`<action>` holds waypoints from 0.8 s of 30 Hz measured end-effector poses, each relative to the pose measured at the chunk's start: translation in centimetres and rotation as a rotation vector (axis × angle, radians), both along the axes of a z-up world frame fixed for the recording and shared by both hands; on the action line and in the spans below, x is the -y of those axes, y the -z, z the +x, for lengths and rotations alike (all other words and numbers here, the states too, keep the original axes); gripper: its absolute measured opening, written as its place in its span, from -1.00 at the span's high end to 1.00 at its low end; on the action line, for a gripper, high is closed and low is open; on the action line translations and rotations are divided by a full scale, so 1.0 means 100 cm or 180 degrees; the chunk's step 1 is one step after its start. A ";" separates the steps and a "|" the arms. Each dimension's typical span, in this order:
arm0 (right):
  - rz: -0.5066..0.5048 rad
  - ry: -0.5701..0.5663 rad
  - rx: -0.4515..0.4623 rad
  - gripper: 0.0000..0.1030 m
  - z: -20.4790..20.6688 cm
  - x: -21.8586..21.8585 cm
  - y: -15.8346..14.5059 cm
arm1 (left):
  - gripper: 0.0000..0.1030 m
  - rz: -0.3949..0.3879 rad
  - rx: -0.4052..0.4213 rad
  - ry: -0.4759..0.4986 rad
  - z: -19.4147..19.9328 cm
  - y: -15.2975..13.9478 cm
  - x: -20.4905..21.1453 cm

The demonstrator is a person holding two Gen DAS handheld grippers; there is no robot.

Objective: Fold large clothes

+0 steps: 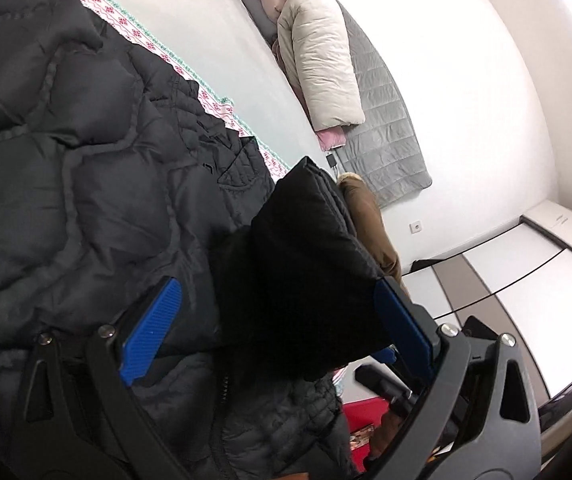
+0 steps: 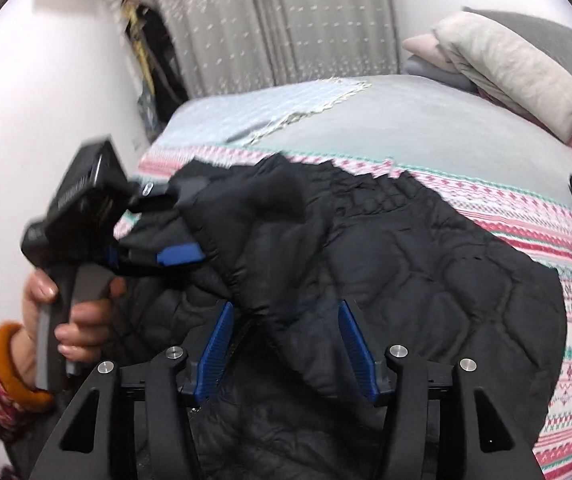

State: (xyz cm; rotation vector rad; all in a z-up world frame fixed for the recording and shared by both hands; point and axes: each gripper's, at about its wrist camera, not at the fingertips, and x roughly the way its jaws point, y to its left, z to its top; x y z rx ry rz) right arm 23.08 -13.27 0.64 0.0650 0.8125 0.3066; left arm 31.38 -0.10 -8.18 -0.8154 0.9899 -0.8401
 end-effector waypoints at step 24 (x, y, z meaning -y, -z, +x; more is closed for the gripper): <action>0.0244 0.1807 0.0258 -0.18 -0.024 0.135 -0.019 | 0.63 0.1656 0.0879 -0.0281 -0.010 -0.042 0.019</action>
